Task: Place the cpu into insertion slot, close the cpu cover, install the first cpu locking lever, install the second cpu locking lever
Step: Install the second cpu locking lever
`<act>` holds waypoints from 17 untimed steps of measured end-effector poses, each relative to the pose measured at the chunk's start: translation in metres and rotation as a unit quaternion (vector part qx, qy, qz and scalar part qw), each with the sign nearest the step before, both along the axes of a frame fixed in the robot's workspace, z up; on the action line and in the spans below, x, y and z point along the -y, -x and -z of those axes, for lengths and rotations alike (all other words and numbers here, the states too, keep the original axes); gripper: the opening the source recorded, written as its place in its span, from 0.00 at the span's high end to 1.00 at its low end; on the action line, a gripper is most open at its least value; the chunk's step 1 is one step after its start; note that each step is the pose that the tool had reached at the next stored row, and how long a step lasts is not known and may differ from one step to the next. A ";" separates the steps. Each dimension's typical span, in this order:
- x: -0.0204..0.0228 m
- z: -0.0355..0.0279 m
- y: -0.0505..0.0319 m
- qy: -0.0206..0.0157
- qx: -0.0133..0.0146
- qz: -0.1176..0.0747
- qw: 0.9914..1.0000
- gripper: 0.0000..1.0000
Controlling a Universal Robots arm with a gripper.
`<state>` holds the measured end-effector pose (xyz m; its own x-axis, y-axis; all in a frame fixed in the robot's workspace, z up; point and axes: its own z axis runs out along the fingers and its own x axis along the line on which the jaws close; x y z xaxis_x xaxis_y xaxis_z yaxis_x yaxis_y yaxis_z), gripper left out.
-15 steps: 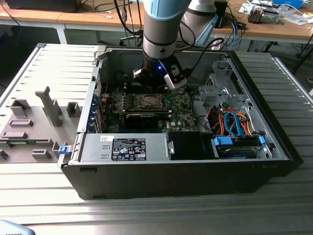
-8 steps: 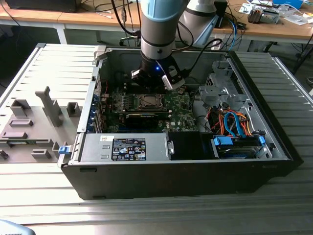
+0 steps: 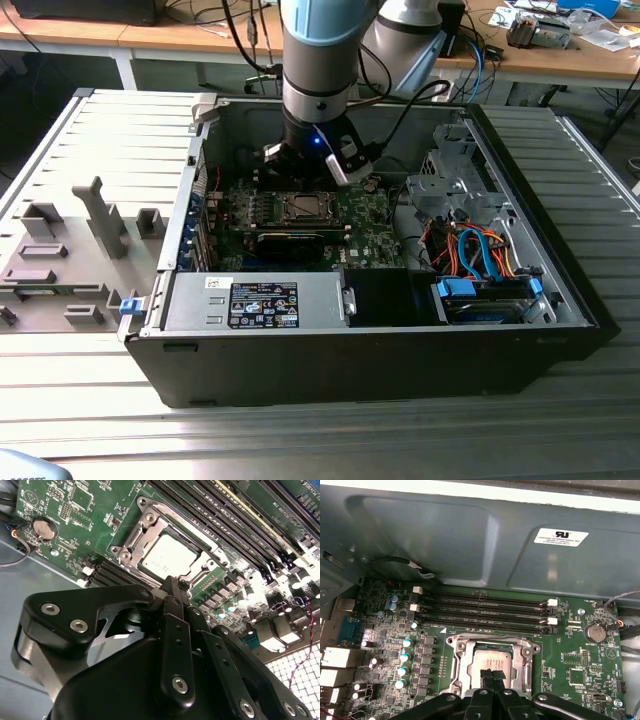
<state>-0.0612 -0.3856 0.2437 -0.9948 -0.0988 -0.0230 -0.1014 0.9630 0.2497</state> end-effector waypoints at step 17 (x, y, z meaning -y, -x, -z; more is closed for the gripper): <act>0.0052 0.0025 -0.0003 0.000 0.000 -0.001 1.000 0.89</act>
